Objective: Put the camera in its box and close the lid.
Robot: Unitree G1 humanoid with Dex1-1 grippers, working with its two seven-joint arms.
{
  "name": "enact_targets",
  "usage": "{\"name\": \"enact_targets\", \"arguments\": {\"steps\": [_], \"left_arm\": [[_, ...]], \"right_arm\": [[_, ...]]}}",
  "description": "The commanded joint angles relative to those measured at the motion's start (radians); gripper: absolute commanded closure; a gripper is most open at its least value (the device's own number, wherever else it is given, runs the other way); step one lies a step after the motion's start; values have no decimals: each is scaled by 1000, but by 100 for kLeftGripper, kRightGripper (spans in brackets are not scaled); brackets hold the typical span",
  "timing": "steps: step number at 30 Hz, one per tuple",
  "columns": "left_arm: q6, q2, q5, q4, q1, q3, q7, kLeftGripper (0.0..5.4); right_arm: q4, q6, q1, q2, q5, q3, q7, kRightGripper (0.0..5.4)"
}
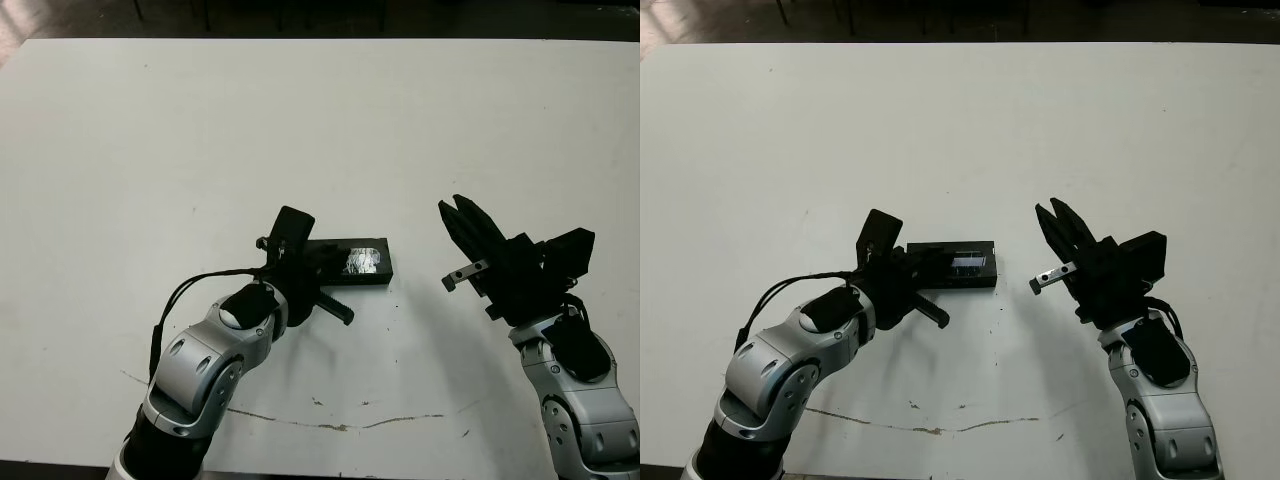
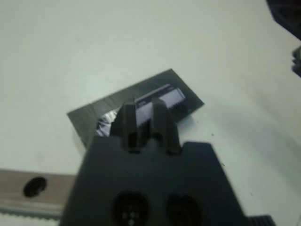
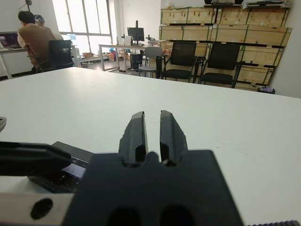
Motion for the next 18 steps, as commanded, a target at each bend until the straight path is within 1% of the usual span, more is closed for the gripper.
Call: {"name": "enact_targets", "arguments": {"steps": [1, 6, 12, 15, 18], "left_arm": [[24, 41, 15, 24, 56, -50, -10, 537], [-43, 41, 45, 101, 73, -86, -5, 537], [-113, 13, 87, 241, 59, -85, 12, 537], [-109, 2, 89, 293, 54, -47, 19, 537], [-114, 25, 87, 272, 64, -12, 8, 537]], "right_arm": [[-1, 15, 9, 0, 6, -1, -2, 540], [3, 3, 8, -1, 3, 3, 1, 540], [-5, 19, 14, -1, 6, 3, -5, 540], [-5, 4, 21, 0, 7, 4, 0, 540], [-9, 10, 28, 2, 18, -1, 0, 540]]}}
